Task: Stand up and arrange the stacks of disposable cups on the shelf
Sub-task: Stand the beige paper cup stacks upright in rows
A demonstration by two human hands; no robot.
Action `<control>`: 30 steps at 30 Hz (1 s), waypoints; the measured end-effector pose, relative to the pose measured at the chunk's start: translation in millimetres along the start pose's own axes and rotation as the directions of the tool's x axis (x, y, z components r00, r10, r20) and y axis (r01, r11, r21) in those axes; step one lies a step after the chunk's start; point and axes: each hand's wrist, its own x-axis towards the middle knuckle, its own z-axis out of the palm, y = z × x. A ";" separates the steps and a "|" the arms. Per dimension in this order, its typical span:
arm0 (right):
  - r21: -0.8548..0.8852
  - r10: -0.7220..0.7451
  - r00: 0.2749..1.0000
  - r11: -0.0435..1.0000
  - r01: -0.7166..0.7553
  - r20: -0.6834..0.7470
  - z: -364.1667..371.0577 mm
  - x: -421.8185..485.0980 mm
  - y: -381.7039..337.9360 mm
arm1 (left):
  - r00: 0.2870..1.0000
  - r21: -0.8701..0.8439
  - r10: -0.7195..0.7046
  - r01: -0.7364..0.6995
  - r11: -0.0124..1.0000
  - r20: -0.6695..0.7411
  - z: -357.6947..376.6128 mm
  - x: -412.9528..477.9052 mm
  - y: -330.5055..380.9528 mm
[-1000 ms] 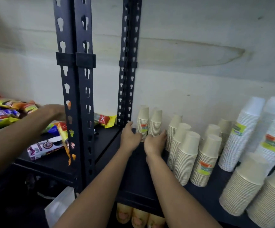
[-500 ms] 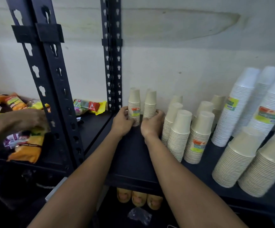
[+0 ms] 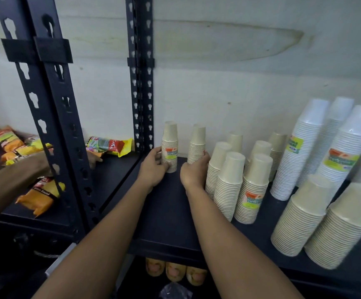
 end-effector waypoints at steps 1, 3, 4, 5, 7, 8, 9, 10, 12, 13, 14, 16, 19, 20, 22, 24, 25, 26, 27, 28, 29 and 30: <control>0.001 0.000 1.000 1.000 0.000 0.001 -1.6 -0.6 -0.4 | 1.000 -0.002 -0.002 0.002 1.000 0.000 0.6 -0.4 1.3; 0.000 -0.004 1.000 1.000 0.004 0.007 -2.7 -0.7 0.0 | 1.000 -0.012 0.003 -0.003 1.000 0.002 1.3 0.0 2.5; -0.012 -0.005 1.000 1.000 0.005 0.006 -2.3 -0.2 0.6 | 1.000 -0.016 0.010 -0.010 1.000 0.005 1.5 0.3 1.9; -0.032 -0.008 1.000 0.999 0.008 -0.004 -1.7 0.0 1.0 | 1.000 -0.014 0.019 -0.019 1.000 0.007 1.5 0.7 0.9; -0.077 -0.029 0.999 0.997 0.027 -0.015 -1.1 -0.1 1.5 | 1.000 -0.007 0.029 -0.029 1.000 0.007 1.8 1.6 -1.6; -0.098 -0.045 0.999 0.994 0.044 -0.008 -1.8 -1.9 0.8 | 0.999 -0.005 0.033 -0.033 0.999 0.008 1.9 1.8 -2.9; -0.116 -0.065 0.998 0.991 0.065 0.005 -2.1 -3.2 1.2 | 0.999 0.001 0.037 -0.037 0.999 0.006 2.0 2.3 -3.9; -0.128 -0.080 0.997 0.988 0.082 0.018 -2.9 -3.9 1.5 | 0.999 0.005 0.038 -0.038 0.999 0.005 2.2 2.1 -3.9; -0.121 -0.089 0.996 0.988 0.091 0.016 -5.6 -3.1 1.2 | 0.999 0.023 0.032 -0.032 0.999 0.008 2.2 2.0 -4.2; -0.117 -0.082 0.997 0.990 0.082 0.006 -6.7 -1.8 1.6 | 1.000 0.042 0.028 -0.028 0.999 0.014 2.6 0.8 -3.1; -0.118 -0.066 0.998 0.991 0.066 0.002 -7.5 -1.3 1.7 | 1.000 0.067 0.027 -0.028 0.997 0.015 3.2 -0.1 -2.1; -0.123 -0.037 0.999 0.992 0.036 -0.006 -7.0 -0.7 1.6 | 0.999 0.128 0.047 -0.045 0.991 -0.011 4.4 0.2 -0.6; -0.115 -0.014 1.000 0.993 0.011 -0.025 -5.5 -0.8 1.4 | 0.997 0.191 0.057 -0.045 0.981 -0.059 6.5 0.8 0.5; -0.124 -0.010 0.999 0.992 0.007 -0.030 -5.9 -1.7 0.2 | 0.997 0.206 0.056 -0.043 0.978 -0.058 6.9 -0.3 1.6; -0.157 -0.009 0.999 0.988 0.002 -0.044 -7.7 -2.3 -1.8 | 0.997 0.223 0.061 -0.050 0.974 -0.044 8.0 -2.6 3.1; -0.178 -0.020 0.998 0.984 0.010 -0.058 -9.2 -3.0 -3.2 | 0.997 0.203 0.065 -0.056 0.978 -0.038 8.9 -3.5 4.7; -0.174 -0.026 0.998 0.985 0.015 -0.061 -9.0 -2.5 -3.4 | 0.997 0.190 0.065 -0.057 0.980 -0.033 8.9 -3.0 5.1; -0.167 -0.021 0.998 0.986 0.011 -0.058 -8.7 -2.1 -4.3 | 0.997 0.180 0.068 -0.063 0.982 -0.022 8.8 -2.6 5.2; -0.166 -0.014 0.998 0.986 0.005 -0.055 -8.5 -1.5 -4.8 | 0.998 0.179 0.067 -0.065 0.982 -0.005 8.8 -1.8 3.9; -0.170 -0.008 0.998 0.985 -0.001 -0.055 -8.4 -0.6 -5.0 | 0.998 0.180 0.069 -0.070 0.981 0.013 9.0 -1.1 2.9; -0.174 -0.010 0.999 0.985 0.000 -0.053 -7.9 0.9 -4.2 | 0.997 0.182 0.069 -0.072 0.981 0.028 9.3 -0.6 2.2; -0.173 -0.008 0.999 0.985 -0.001 -0.052 -7.7 0.8 -4.1 | 0.997 0.182 0.070 -0.075 0.980 0.038 9.6 0.0 1.7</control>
